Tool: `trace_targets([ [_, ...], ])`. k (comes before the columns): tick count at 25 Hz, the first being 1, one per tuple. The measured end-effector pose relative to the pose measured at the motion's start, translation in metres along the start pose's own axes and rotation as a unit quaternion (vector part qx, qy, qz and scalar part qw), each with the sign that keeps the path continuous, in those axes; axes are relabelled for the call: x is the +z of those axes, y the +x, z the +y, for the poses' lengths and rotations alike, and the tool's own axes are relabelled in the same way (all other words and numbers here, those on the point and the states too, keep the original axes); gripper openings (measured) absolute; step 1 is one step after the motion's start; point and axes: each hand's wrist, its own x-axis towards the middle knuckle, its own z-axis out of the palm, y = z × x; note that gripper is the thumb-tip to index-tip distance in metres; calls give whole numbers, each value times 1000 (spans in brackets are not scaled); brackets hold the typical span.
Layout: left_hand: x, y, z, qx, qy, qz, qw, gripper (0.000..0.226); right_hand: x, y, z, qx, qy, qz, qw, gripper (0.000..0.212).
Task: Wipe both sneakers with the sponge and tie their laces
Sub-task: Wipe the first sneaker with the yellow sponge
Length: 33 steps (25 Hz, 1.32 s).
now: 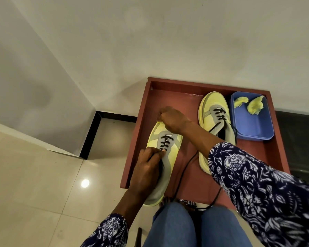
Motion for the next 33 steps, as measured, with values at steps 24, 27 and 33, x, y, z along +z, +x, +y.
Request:
trace_targets([
  [24,1,3,4,-18,1,-6,1000,30,51,-81,-38,264,297,177,900,46],
  [27,0,4,5,-14,3,-3,1000,30,54,-94,-47,276,319,163,892,45],
  [33,0,3,5,-18,0,-2,1000,33,72,-122,-87,268,358,240,862,30],
])
